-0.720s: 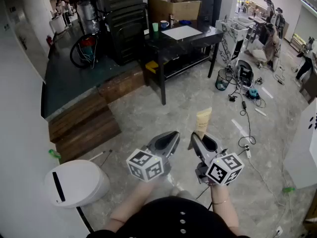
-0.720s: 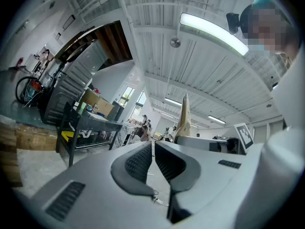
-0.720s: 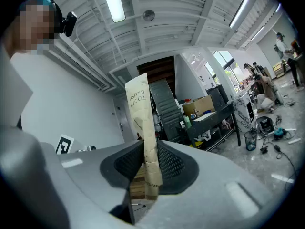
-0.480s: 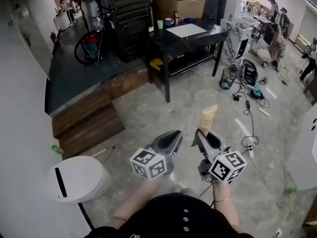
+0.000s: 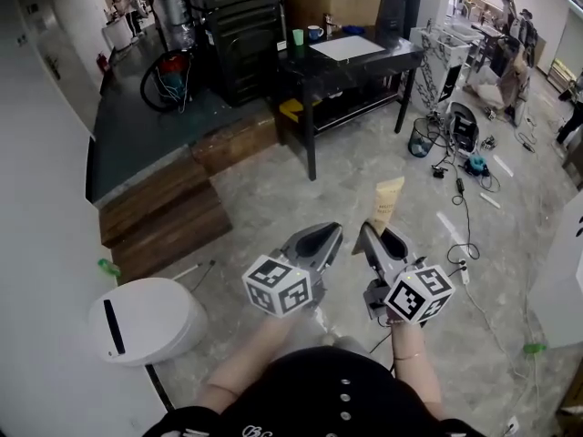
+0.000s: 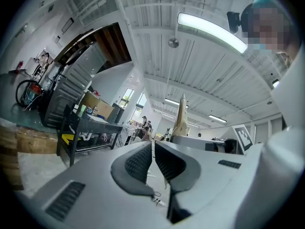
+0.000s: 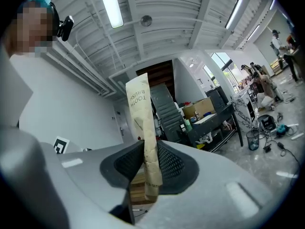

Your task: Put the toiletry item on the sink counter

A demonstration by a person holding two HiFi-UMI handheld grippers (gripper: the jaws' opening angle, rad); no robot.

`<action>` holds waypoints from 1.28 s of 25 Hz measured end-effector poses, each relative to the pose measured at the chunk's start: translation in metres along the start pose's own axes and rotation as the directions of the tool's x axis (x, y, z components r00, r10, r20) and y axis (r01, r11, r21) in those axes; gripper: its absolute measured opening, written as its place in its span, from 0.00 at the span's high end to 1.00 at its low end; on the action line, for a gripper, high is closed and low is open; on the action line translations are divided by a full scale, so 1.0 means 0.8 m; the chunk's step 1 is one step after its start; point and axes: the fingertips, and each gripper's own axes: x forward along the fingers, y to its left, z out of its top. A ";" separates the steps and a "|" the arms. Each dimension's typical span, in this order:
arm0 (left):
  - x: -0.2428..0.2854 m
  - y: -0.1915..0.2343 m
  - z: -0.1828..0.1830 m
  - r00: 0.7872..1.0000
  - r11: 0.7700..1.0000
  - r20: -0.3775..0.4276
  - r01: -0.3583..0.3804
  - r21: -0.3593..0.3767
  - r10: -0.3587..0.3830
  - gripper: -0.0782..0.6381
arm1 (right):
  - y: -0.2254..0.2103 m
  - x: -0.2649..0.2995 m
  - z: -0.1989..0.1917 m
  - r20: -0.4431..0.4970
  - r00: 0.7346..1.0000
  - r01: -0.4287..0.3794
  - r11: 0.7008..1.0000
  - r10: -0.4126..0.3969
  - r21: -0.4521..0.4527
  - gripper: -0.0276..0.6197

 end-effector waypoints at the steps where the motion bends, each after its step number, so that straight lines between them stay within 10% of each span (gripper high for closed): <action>1: 0.001 0.001 0.002 1.000 1.000 0.001 -0.003 0.007 0.003 0.85 | -0.001 0.000 0.000 -0.001 1.000 -0.004 1.000 0.004 0.006 0.83; 18: 0.058 0.021 -0.010 1.000 0.998 -0.002 -0.027 -0.061 0.027 0.85 | -0.035 0.019 -0.011 -0.087 0.990 -0.106 0.994 0.107 0.018 0.83; 32: 0.155 0.196 0.063 1.000 1.000 0.013 -0.022 -0.020 0.023 0.85 | -0.119 0.219 0.013 -0.083 0.991 -0.107 0.994 0.110 0.033 0.83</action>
